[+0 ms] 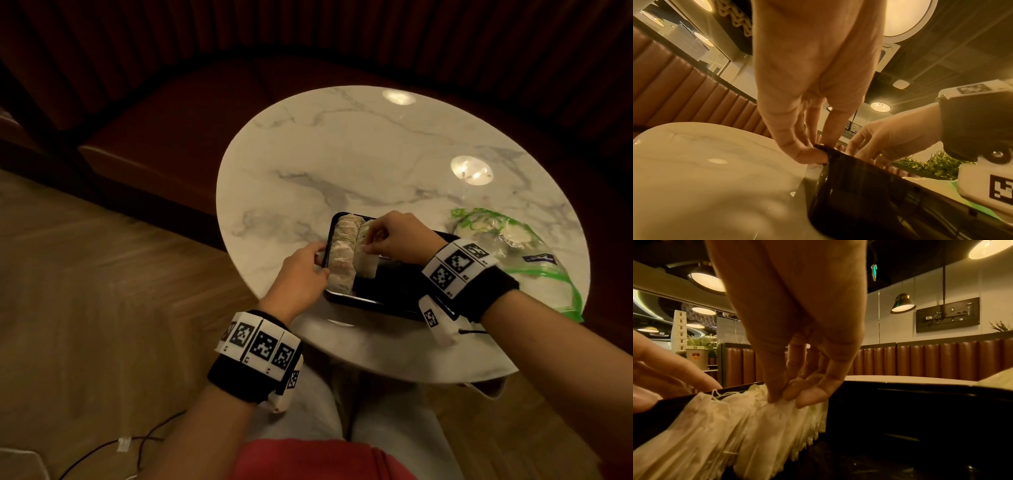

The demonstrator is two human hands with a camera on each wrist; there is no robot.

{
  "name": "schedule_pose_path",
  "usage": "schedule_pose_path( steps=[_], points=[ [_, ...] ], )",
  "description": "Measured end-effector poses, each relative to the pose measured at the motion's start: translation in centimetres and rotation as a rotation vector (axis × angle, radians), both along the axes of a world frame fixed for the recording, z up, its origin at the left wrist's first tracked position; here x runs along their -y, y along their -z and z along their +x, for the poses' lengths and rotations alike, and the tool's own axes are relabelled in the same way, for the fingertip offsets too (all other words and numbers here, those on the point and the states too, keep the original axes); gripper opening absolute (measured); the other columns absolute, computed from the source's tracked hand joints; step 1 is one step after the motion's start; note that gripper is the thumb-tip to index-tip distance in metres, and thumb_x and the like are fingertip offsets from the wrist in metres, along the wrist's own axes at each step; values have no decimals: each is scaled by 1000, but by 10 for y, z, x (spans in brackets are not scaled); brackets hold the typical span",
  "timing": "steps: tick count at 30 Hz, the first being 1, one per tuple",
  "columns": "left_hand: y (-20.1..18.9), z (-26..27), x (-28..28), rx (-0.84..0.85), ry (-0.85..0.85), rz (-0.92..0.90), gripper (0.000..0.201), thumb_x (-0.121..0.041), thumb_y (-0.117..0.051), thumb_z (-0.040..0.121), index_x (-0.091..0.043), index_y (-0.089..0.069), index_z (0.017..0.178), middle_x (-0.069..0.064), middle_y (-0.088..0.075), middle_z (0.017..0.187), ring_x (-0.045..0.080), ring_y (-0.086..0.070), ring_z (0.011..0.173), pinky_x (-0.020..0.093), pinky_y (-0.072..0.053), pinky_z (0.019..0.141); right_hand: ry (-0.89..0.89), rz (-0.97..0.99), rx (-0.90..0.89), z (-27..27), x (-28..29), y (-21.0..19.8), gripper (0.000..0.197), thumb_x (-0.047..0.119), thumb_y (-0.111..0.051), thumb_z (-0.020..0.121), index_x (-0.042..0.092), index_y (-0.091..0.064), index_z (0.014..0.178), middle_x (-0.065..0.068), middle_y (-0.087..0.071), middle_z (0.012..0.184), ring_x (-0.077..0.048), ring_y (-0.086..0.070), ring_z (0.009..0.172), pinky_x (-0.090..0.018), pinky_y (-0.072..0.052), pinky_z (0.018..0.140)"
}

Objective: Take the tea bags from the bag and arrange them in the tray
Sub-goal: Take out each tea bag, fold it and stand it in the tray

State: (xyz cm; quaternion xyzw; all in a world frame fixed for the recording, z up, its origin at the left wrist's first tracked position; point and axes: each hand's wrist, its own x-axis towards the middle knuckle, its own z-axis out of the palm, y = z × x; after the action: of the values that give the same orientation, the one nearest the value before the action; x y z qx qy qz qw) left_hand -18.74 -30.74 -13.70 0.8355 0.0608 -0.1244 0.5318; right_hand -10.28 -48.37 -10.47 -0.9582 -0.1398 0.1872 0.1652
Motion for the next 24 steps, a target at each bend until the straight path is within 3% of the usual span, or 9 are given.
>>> schedule_pose_path(
  steps=[4, 6, 8, 10, 12, 15, 18, 24],
  points=[
    [2, 1, -1, -10, -4, -20, 44, -3, -56, 95, -16, -53, 136, 4, -60, 105, 23, -62, 93, 34, -53, 82, 79, 117, 15, 0, 4, 4, 6, 13, -73, 85, 10, -68, 86, -4, -69, 75, -7, -59, 55, -7, -44, 52],
    [2, 0, -1, -11, -7, -28, 43, -3, -55, 95, -16, -53, 136, 4, -60, 104, 25, -63, 95, 37, -54, 85, 121, 172, 38, -2, 9, 3, 11, 17, -73, 86, 9, -65, 89, -7, -70, 77, -14, -66, 61, -17, -52, 60],
    [2, 0, -1, -14, -9, -34, 43, -3, -55, 95, -16, -53, 135, 4, -60, 104, 26, -63, 96, 41, -55, 87, 126, 200, 21, -6, 15, -2, 11, 16, -72, 87, 10, -63, 86, -5, -69, 74, -14, -67, 62, -18, -54, 58],
    [3, 1, -2, -17, -6, -38, 42, -3, -54, 95, -16, -54, 134, 6, -61, 105, 28, -64, 97, 43, -55, 86, 53, 130, -77, -10, 18, -8, 9, 15, -70, 88, 13, -63, 85, 1, -66, 74, -11, -64, 65, -19, -55, 61],
    [3, 0, -1, -15, -5, -44, 42, -2, -54, 94, -16, -54, 133, 6, -61, 106, 28, -64, 95, 43, -56, 85, -76, -57, -200, -13, 19, -11, 4, 20, -69, 89, 18, -66, 90, 5, -66, 83, -10, -63, 74, -29, -57, 77],
    [4, 1, -1, -12, -7, -53, 42, -1, -54, 94, -17, -55, 133, 6, -62, 107, 27, -64, 93, 41, -56, 84, -202, -243, -364, -18, 15, -8, 20, 23, -64, 92, 27, -68, 111, 8, -66, 102, -14, -65, 87, -31, -55, 85],
    [5, 1, -2, -15, -4, -54, 41, -2, -54, 94, -16, -54, 133, 3, -61, 104, 25, -64, 92, 39, -56, 85, -237, -249, -381, -20, 10, -4, 31, 23, -60, 94, 31, -64, 123, 15, -60, 96, -13, -63, 96, -25, -51, 86],
    [6, 2, -2, -16, 1, -42, 41, -3, -55, 94, -16, -55, 133, 5, -61, 107, 28, -64, 99, 42, -55, 88, -239, -273, -363, -18, 6, 1, 34, 28, -62, 92, 34, -62, 126, 10, -64, 105, -16, -64, 99, -31, -51, 93]
  ],
)
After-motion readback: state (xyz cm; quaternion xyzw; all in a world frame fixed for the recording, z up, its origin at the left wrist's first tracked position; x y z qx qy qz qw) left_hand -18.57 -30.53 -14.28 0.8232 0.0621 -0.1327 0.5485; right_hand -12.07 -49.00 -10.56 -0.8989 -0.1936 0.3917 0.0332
